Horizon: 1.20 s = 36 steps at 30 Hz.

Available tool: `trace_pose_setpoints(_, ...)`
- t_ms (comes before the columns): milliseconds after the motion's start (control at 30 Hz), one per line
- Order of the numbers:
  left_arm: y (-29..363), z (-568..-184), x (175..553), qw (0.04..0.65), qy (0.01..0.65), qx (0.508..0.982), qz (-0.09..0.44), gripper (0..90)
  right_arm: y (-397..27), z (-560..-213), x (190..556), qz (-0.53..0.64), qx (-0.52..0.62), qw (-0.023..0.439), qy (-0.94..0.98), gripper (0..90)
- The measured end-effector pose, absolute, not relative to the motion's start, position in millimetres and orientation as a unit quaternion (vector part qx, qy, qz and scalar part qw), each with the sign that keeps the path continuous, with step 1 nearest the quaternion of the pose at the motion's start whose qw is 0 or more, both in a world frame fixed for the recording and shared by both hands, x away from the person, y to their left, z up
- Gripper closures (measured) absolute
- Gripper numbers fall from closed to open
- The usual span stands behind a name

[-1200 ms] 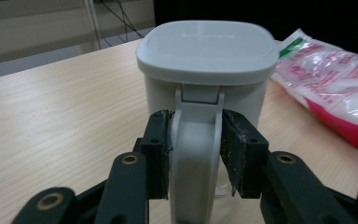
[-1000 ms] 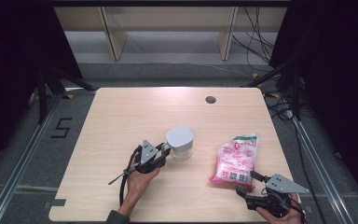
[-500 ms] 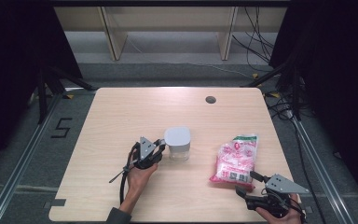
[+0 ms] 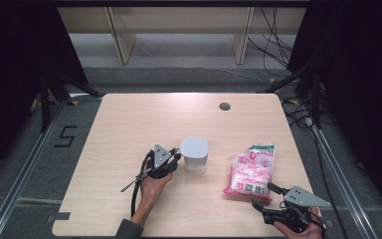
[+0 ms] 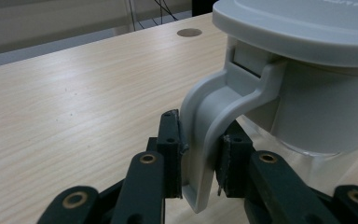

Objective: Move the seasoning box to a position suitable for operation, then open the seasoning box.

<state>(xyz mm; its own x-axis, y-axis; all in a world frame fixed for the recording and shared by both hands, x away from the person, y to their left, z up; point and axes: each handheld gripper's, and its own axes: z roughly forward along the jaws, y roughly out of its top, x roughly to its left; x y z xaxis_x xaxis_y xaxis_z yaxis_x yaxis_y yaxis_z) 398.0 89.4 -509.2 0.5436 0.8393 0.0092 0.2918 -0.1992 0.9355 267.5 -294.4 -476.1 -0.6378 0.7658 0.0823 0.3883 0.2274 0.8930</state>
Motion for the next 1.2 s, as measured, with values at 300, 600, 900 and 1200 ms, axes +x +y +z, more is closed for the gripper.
trace_pose_setpoints(300, 96, -507, 395, 0.502, 0.402, 0.731, 0.230, 54.5, -295, -476, 268, 0.495, 0.377, 0.196, 0.758, 21.3)
trace_pose_setpoints(600, 106, -491, 377, 0.486, 0.408, 0.743, 0.213, 34.2, -295, -476, 268, 0.494, 0.379, 0.198, 0.757, 21.3)
trace_pose_setpoints(900, 118, -477, 373, 0.499, 0.401, 0.738, 0.213, 38.9, -296, -477, 269, 0.492, 0.372, 0.194, 0.763, 21.3)
trace_pose_setpoints(1200, 120, -467, 367, 0.507, 0.372, 0.738, 0.246, 72.5, -295, -478, 270, 0.484, 0.373, 0.190, 0.769, 21.0)
